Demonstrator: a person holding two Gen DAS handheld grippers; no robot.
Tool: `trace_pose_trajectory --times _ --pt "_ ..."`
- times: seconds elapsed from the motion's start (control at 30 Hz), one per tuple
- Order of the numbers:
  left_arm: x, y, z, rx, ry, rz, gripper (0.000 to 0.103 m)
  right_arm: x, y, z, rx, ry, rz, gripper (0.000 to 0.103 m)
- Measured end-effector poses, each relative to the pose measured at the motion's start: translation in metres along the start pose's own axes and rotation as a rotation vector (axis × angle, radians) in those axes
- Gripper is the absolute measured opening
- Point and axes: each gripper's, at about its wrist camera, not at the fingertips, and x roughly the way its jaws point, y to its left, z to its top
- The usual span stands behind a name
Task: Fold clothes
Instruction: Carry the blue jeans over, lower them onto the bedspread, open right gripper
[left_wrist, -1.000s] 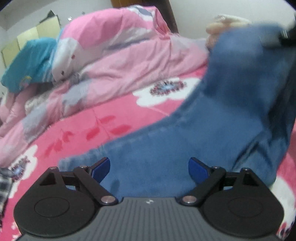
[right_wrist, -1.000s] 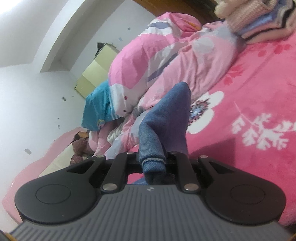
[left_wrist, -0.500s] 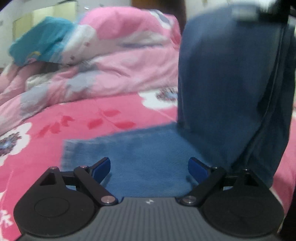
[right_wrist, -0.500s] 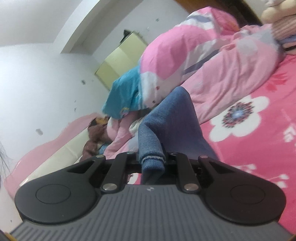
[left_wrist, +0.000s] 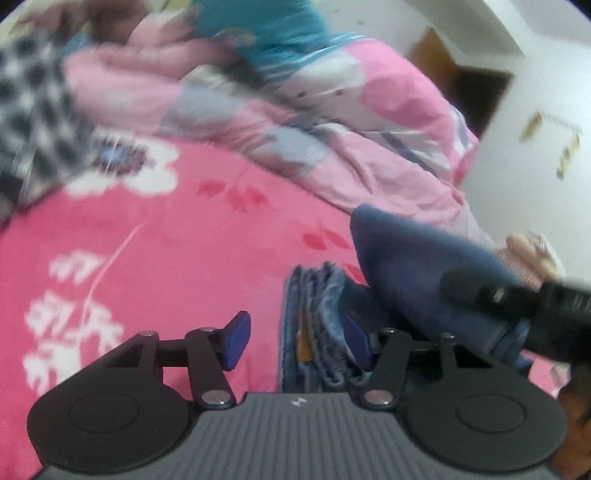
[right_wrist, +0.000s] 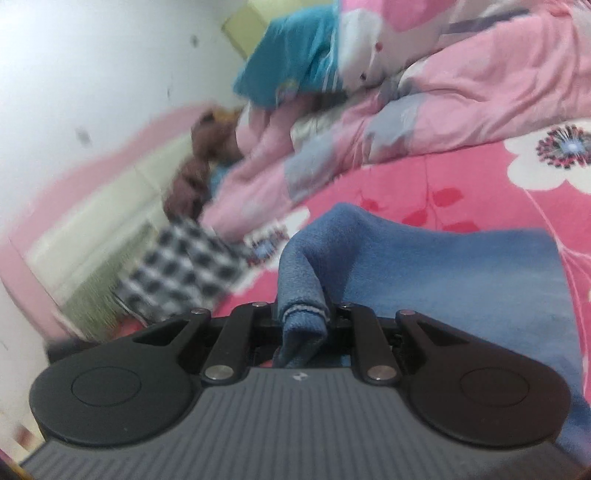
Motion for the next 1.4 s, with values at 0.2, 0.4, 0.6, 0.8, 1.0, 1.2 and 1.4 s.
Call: trace_pose_trajectory --times 0.2,0.4,0.6,0.8,1.0,1.2,1.4 --pt "0.003 0.033 0.004 -0.128 0.022 -0.017 0.057 0.031 0.041 -0.025 -0.279 0.08 -0.129 0.014" --pt "0.012 0.044 0.012 -0.233 0.041 -0.089 0.06 0.041 0.071 -0.047 -0.46 0.079 -0.149 0.032" --pt "0.025 0.039 0.023 -0.252 0.068 -0.14 0.063 0.011 0.085 -0.057 -0.474 0.05 0.057 0.032" --pt "0.037 0.025 0.037 -0.189 0.108 -0.182 0.063 -0.036 0.064 -0.06 -0.511 -0.039 0.0 0.034" --pt "0.057 0.002 0.05 -0.084 0.127 -0.133 0.059 -0.025 0.073 -0.083 -0.736 -0.028 -0.032 0.047" --pt "0.075 -0.006 0.053 -0.036 0.176 -0.093 0.024 -0.007 0.087 -0.106 -0.875 -0.052 -0.122 0.004" --pt "0.082 -0.012 0.05 0.046 0.171 -0.041 0.024 0.002 0.077 -0.105 -0.75 -0.033 -0.088 0.005"
